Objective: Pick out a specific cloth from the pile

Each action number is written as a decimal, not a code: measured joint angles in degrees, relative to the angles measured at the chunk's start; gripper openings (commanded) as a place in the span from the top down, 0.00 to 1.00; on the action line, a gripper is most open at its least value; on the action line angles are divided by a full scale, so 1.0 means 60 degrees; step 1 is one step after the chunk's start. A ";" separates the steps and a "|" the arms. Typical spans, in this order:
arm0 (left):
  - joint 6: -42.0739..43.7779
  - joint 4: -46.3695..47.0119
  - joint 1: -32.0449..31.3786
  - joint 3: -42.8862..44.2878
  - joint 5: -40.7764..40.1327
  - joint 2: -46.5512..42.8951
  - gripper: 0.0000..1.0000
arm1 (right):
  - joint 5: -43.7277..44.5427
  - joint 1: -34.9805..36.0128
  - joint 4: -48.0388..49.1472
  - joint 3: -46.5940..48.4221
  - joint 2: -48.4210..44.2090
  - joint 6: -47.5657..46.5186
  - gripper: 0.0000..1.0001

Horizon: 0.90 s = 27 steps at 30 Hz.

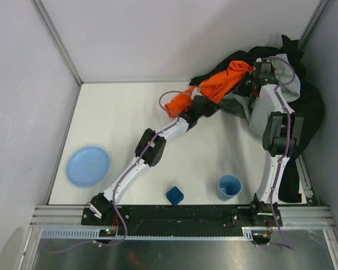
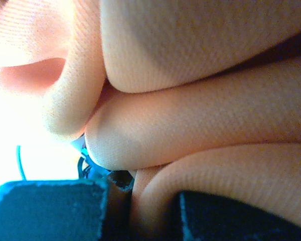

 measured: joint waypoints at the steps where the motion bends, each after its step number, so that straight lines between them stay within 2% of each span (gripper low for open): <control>1: -0.0058 0.0025 0.0011 0.0000 -0.0047 0.0058 0.95 | -0.0007 0.0000 -0.0018 0.0000 -0.0004 -0.0055 1.00; 7: 0.0022 0.0142 0.0095 -0.0022 -0.0011 0.0135 0.99 | -0.0018 -0.0004 0.0022 -0.0160 -0.0076 -0.0149 1.00; 11: 0.0517 0.0426 0.0131 -0.0838 0.0211 -0.0295 0.99 | -0.0058 -0.0011 0.0120 -0.0346 -0.0164 -0.0160 1.00; 27: 0.1759 0.1628 0.0044 -0.9774 0.0251 -0.5938 0.99 | -0.0328 -0.0142 0.0725 -0.2124 -0.1166 -0.0229 0.99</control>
